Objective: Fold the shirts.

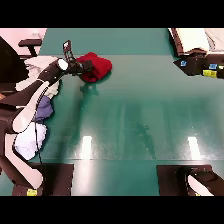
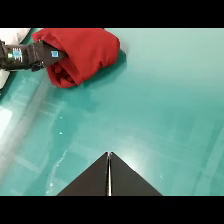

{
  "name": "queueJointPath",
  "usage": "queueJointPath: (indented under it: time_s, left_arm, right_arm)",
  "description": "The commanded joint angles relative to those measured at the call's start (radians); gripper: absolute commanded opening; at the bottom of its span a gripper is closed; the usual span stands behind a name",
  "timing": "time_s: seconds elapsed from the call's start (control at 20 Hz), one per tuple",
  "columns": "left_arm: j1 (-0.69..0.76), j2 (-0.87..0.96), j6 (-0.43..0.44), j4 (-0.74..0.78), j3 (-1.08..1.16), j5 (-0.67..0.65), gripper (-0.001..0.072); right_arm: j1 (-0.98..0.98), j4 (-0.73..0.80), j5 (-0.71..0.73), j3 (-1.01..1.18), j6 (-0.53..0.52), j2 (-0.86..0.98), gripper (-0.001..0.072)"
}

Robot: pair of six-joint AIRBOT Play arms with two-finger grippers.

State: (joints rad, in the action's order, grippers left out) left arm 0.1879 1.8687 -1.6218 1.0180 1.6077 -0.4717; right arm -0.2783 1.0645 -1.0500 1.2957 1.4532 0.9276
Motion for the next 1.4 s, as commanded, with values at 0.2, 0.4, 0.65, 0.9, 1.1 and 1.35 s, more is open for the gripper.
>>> queueJointPath:
  time_s: [0.2,0.4,0.65,0.9,1.1,1.35]
  left_arm:
    - [-0.002,-0.149,0.109,0.063,0.238,-0.084,0.0029]
    - [0.010,-0.419,0.291,0.090,0.355,-0.265,0.0029]
    - [0.141,-0.610,0.343,0.228,0.358,-0.580,0.0028]
    - [0.420,-0.579,0.286,0.339,0.141,-0.702,0.0030]
    - [0.533,-0.533,0.251,0.240,-0.069,-0.576,0.0548]
    - [0.319,-0.625,0.122,0.300,-0.070,-0.678,0.0535]
  right_arm:
    - [0.021,0.004,-0.001,0.061,0.000,0.000,0.0015]
    - [0.092,0.009,-0.014,0.204,0.000,0.000,0.0015]
    - [0.147,0.009,-0.082,0.303,0.000,-0.001,0.0015]
    - [0.147,0.002,-0.167,0.306,0.000,-0.003,0.0015]
    - [0.147,0.000,-0.227,0.306,0.000,-0.007,0.0015]
    - [0.147,0.001,-0.236,0.306,0.000,-0.008,0.0015]
